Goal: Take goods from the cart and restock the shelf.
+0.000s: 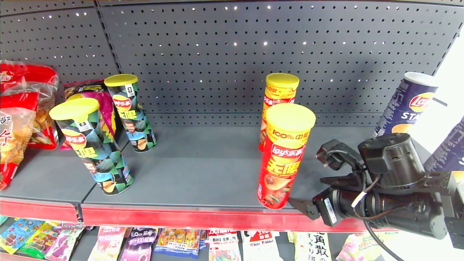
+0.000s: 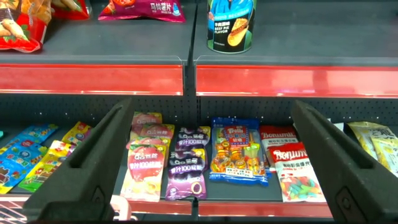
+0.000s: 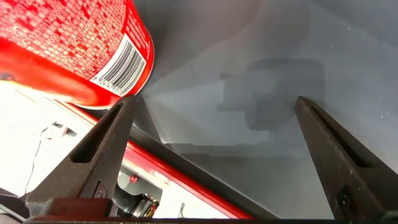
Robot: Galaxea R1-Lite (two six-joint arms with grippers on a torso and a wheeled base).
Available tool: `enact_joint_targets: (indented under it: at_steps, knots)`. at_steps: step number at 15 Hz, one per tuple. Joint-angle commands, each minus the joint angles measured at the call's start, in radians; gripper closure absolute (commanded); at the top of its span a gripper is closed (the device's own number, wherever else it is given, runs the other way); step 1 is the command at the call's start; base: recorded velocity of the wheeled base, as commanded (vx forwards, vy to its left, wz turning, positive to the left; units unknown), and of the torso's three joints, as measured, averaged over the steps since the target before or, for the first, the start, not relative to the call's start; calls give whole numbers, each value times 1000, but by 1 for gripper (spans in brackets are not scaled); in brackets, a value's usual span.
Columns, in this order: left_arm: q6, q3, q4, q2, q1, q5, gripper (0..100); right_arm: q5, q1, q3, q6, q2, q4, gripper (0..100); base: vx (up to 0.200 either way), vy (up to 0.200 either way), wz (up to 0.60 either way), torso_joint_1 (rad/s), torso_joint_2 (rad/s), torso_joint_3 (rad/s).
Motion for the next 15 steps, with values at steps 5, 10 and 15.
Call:
enact_joint_targets:
  at_steps: [5,10,15]
  knots:
    - [0,0,0,0,0,0,0,0,6,-1,2,10,-1,0,0,0,0,0,0,0]
    - [0,0,0,0,0,0,0,-2,-31,37,3,-63,-1,0,0,0,0,0,0,0]
    - [0,0,0,0,0,0,0,-3,-43,221,-1,-453,2,0,0,0,0,0,0,0]
